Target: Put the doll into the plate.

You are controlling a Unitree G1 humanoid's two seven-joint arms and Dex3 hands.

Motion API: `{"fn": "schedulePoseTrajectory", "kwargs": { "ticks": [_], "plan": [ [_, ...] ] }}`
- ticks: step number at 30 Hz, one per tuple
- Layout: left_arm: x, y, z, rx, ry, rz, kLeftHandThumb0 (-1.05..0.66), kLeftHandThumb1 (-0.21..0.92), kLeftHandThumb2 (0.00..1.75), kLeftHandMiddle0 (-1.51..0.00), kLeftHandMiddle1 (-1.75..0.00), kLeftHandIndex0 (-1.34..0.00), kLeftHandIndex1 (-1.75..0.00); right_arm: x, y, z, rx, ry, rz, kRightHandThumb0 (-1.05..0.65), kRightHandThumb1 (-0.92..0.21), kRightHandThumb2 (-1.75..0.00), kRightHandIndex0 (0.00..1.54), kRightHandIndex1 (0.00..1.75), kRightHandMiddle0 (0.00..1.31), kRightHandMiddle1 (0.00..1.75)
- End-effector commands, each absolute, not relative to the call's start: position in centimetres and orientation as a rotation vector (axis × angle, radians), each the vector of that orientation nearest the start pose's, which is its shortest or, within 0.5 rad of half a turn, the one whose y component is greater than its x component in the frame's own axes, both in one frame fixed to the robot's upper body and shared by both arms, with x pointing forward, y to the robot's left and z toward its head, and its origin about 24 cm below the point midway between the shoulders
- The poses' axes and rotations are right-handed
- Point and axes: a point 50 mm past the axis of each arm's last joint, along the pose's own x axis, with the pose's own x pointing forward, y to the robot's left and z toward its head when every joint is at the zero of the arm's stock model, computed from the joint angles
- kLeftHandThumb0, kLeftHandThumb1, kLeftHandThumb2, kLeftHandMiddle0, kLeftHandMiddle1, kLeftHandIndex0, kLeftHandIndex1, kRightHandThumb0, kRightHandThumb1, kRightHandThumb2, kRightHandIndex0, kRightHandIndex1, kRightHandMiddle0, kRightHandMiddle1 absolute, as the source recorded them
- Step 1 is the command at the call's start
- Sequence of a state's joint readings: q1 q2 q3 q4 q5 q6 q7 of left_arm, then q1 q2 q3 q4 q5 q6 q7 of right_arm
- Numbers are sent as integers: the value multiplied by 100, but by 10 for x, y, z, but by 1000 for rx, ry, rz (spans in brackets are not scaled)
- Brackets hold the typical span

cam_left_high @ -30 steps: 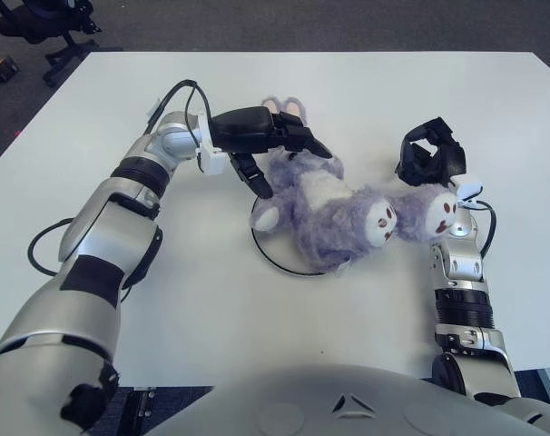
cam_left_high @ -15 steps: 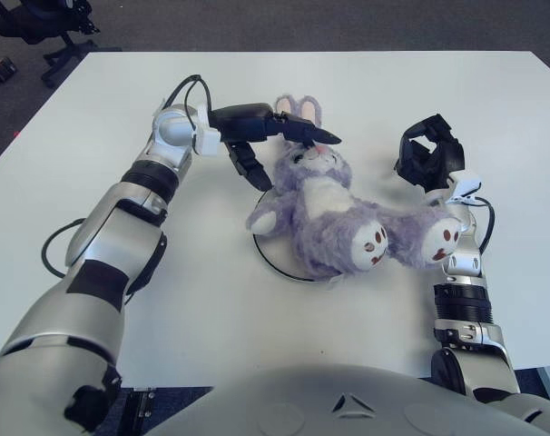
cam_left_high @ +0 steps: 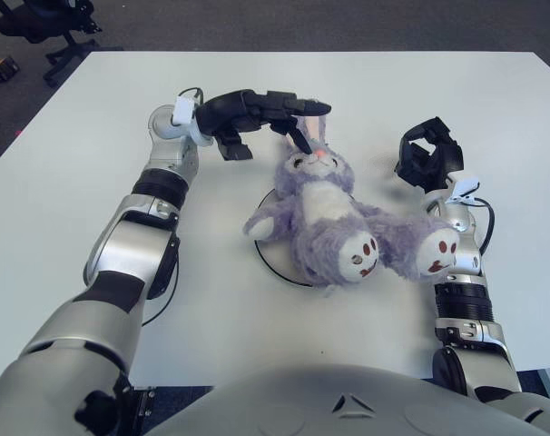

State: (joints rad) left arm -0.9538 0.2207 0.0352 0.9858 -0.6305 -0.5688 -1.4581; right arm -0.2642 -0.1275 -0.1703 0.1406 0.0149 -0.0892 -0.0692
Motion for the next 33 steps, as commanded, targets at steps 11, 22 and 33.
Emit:
{"fn": "schedulePoseTrajectory", "kwargs": {
  "ticks": [11, 22, 33],
  "plan": [
    [364, 136, 192, -12, -768, -1217, -100, 92, 108, -52, -121, -31, 0, 303, -204, 98, -91, -237, -192, -38, -66, -86, 84, 175, 36, 175],
    [362, 159, 181, 97, -794, -929, -95, 92, 107, -45, -148, -23, 0, 303, -205, 99, -92, -234, -192, -38, -66, -86, 84, 175, 36, 175],
    [356, 197, 151, 81, -691, -603, -90, 92, 107, -48, -137, -24, -1, 302, -205, 98, -93, -233, -192, -38, -66, -86, 84, 175, 36, 175]
  ]
}}
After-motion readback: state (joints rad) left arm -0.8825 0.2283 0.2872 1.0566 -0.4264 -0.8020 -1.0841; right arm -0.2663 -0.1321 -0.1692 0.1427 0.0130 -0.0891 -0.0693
